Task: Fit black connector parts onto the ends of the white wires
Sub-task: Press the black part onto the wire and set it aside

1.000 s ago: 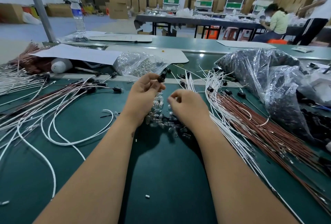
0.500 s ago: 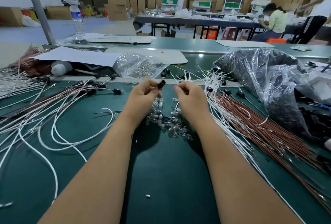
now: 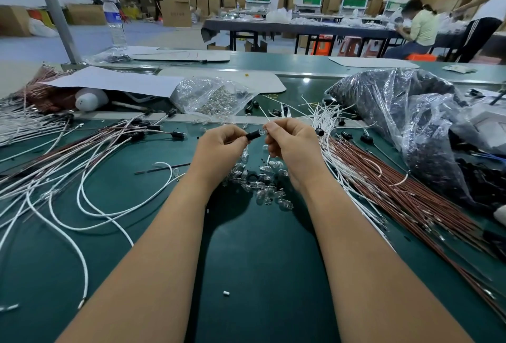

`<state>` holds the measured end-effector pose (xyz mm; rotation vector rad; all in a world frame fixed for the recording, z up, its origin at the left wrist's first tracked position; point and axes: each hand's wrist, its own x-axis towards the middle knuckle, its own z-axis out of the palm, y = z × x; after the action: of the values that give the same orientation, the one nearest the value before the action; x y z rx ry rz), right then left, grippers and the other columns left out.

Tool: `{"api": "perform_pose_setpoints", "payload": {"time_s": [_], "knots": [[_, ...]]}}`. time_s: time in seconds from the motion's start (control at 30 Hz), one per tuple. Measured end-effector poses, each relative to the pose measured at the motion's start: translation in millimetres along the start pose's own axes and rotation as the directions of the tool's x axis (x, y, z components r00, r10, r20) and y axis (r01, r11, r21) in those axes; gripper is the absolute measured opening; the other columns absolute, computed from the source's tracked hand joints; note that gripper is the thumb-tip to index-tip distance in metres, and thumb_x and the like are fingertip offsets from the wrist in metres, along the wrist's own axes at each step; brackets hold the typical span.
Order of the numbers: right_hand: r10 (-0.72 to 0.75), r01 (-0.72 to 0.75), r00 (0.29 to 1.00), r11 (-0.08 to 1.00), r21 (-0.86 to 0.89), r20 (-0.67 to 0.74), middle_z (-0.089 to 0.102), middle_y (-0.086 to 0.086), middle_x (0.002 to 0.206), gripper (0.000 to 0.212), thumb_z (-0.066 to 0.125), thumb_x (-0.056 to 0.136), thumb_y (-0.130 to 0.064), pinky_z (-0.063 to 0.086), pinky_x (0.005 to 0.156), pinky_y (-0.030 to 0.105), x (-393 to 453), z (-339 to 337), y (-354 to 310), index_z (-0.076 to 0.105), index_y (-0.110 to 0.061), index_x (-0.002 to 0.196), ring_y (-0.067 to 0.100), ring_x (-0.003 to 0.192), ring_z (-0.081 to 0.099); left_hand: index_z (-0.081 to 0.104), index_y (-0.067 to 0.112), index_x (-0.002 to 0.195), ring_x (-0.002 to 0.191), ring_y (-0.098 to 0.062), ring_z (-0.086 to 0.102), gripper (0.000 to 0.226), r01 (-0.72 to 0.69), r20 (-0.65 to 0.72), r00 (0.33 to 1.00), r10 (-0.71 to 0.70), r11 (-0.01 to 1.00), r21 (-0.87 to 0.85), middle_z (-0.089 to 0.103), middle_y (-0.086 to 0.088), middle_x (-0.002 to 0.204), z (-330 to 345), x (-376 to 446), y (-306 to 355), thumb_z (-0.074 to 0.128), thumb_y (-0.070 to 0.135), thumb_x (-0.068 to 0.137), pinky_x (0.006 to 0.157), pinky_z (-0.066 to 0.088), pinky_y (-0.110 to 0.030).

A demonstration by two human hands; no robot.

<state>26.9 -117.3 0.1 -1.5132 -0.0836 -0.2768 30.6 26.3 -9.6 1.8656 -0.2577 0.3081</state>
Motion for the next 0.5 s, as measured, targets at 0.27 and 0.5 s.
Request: {"api": "perform_pose_setpoints", "payload": {"time_s": [0.27, 0.5], "knots": [[-0.038, 0.037, 0.999, 0.998, -0.051, -0.013, 0.059, 0.0, 0.063, 0.012, 0.061, 0.092, -0.009, 0.046, 0.052, 0.018, 0.5, -3.0, 1.9, 0.065, -0.008, 0.081, 0.006, 0.051, 0.052, 0.066, 0.014, 0.079, 0.042, -0.002, 0.034, 0.015, 0.018, 0.013, 1.0, -0.018, 1.0, -0.013, 0.048, 0.001, 0.057, 0.8, 1.0, -2.8, 0.057, 0.009, 0.091, 0.042, 0.029, -0.011], [-0.045, 0.045, 0.999, 0.995, -0.087, 0.0, 0.06, -0.003, 0.062, 0.012, 0.062, 0.092, -0.011, 0.047, 0.054, 0.019, 0.8, -3.0, 3.1, 0.066, -0.011, 0.08, 0.008, 0.055, 0.054, 0.067, 0.013, 0.083, 0.043, -0.001, 0.037, 0.011, -0.003, 0.007, 1.0, 0.002, 0.998, 0.07, 0.052, 0.001, 0.059, 1.7, 3.1, -6.3, 0.058, 0.011, 0.09, 0.044, 0.031, -0.011]]}}
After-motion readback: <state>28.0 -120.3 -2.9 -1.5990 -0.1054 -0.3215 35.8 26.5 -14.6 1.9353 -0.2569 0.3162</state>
